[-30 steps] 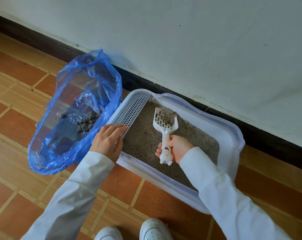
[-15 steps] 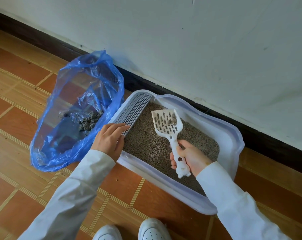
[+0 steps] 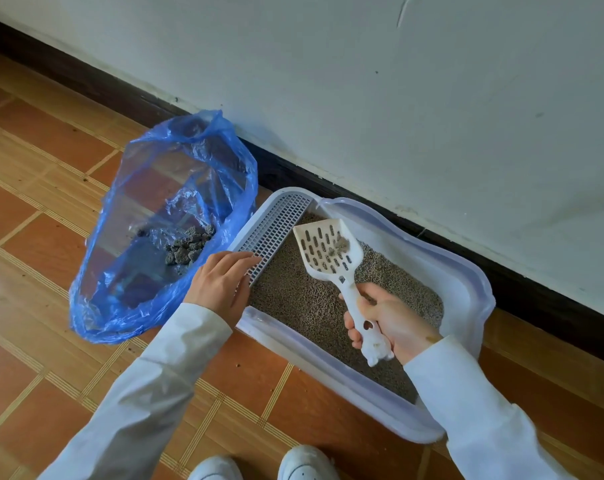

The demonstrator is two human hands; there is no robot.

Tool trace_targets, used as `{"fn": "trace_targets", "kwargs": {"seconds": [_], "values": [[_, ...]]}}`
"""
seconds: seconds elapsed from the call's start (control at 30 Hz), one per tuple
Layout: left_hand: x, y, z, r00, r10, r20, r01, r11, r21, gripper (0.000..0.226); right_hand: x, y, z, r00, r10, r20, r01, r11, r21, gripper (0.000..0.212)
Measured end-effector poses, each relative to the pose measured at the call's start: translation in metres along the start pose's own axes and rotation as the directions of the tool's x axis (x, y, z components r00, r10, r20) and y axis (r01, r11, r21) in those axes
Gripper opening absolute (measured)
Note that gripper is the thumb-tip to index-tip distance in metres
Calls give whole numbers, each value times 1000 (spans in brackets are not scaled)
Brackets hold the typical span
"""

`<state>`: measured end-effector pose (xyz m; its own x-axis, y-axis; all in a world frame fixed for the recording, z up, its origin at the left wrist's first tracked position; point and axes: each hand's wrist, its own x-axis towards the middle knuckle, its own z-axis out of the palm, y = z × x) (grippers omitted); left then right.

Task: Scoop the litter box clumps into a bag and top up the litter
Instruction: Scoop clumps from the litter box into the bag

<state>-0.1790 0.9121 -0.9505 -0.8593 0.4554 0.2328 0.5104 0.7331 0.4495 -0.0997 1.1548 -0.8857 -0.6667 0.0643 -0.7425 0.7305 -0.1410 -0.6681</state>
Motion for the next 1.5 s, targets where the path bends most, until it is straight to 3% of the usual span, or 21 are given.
{"fn": "trace_targets", "kwargs": {"seconds": [0.13,0.3,0.5,0.6,0.87,1.0,1.07,1.27,1.43,1.5], "values": [[-5,-10,-5,999,-43,-18,43,999,16,39,2,-16,13,996,-84,-4,83,991,-108,22],[-13,-26,-20,985,-153,-76,160,982,97,40,13,-51,52,976,-168,139,200,943,-265,22],[-35,-55,-32,945,-327,-24,327,934,144,45,45,-80,115,939,-279,201,344,794,-501,21],[-45,-58,-32,929,-369,20,359,914,190,46,64,-86,141,915,-332,228,396,642,-656,18],[-53,-58,-26,948,-319,-19,314,921,228,47,82,-84,170,830,-447,334,400,60,-915,23],[-53,-58,-24,959,-274,-72,283,927,245,51,81,-76,167,767,-532,358,367,-93,-926,27],[-52,-57,-23,961,-261,-89,275,931,242,51,78,-74,161,754,-554,354,374,-81,-924,28],[-47,-53,-20,966,-238,-102,252,956,152,57,44,-67,109,801,-553,231,417,238,-877,14],[-35,-40,-14,983,-151,-107,159,984,76,45,1,-44,41,892,-451,-20,234,499,-834,22],[-29,-32,-9,987,-117,-107,123,991,44,46,-9,-29,17,906,-405,-121,113,508,-854,21]]}}
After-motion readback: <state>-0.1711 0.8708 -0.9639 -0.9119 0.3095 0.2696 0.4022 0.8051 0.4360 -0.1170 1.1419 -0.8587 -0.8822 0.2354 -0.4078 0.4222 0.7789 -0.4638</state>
